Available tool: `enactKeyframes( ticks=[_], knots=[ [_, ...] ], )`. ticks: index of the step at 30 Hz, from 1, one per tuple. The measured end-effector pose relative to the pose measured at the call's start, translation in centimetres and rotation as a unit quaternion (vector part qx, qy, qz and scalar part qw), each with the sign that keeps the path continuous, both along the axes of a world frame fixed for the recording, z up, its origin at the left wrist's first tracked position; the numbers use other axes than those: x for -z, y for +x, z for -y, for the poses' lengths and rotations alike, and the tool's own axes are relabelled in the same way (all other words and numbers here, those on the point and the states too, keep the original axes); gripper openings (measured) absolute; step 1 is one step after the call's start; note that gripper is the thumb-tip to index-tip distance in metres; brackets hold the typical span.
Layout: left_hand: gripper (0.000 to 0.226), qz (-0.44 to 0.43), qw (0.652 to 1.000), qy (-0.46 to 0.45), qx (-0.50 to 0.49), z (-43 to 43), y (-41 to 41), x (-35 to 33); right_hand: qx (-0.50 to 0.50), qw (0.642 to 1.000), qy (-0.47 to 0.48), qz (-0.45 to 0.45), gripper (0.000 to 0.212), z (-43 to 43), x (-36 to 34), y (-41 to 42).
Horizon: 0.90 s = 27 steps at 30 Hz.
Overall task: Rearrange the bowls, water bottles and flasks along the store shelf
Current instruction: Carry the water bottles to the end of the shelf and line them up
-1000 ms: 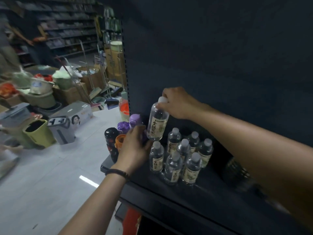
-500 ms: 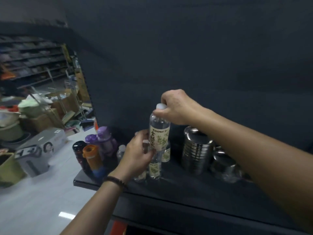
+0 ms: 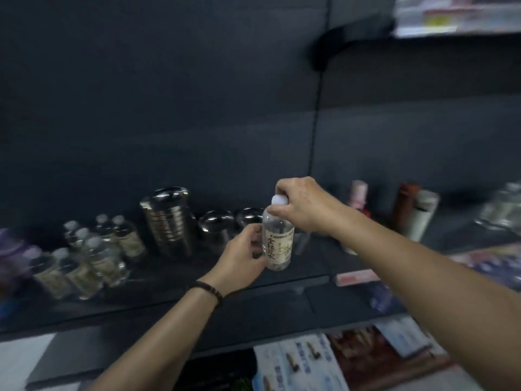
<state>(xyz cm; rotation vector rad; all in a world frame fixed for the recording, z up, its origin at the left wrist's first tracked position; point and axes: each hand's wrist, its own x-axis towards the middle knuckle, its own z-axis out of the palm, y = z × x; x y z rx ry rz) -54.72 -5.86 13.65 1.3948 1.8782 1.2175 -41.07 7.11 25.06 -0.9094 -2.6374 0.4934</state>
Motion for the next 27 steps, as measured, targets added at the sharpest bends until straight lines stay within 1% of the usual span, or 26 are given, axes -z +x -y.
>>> enactKeyframes(
  ticks=[6,8,11,16,19,20,22,23,25,27],
  knots=[
    [0.049,0.027,0.995,-0.042,0.091,-8.2,14.2,0.5,0.095,0.995,-0.026,0.016,0.026,-5.8,2.1,15.9],
    [0.044,0.037,0.991,-0.054,0.119,-11.1,18.0,0.5,0.127,0.991,-0.026,0.021,0.028,-7.6,2.4,20.4],
    [0.042,0.028,0.986,-0.063,0.15,-15.6,22.9,1.1,0.177,0.983,-0.038,0.024,0.027,-10.4,2.9,26.3],
    [0.039,0.066,0.974,-0.087,0.201,-23.7,29.8,2.7,0.262,0.963,-0.033,0.05,0.029,-16.2,4.3,34.0],
    [0.03,0.09,0.961,-0.094,0.245,-28.8,33.4,3.1,0.293,0.952,-0.034,0.085,0.024,-20.3,4.9,37.2],
    [0.026,0.096,0.956,-0.095,0.259,-30.3,34.3,3.1,0.296,0.95,-0.043,0.086,0.025,-21.6,5.0,38.1],
    [0.02,0.098,0.952,-0.093,0.276,-33.3,36.0,3.1,0.306,0.945,-0.032,0.112,0.027,-24.0,4.8,39.7],
    [0.023,0.094,0.951,-0.089,0.28,-34.6,36.8,3.0,0.309,0.944,-0.041,0.105,0.03,-25.2,4.4,40.5],
    [0.037,0.089,0.949,-0.084,0.291,-37.7,38.1,3.4,0.322,0.942,-0.035,0.084,0.039,-27.9,4.1,42.1],
    [0.04,0.083,0.947,-0.087,0.298,-40.8,39.3,4.0,0.331,0.938,-0.024,0.099,0.04,-30.9,4.3,43.7]
  ],
)
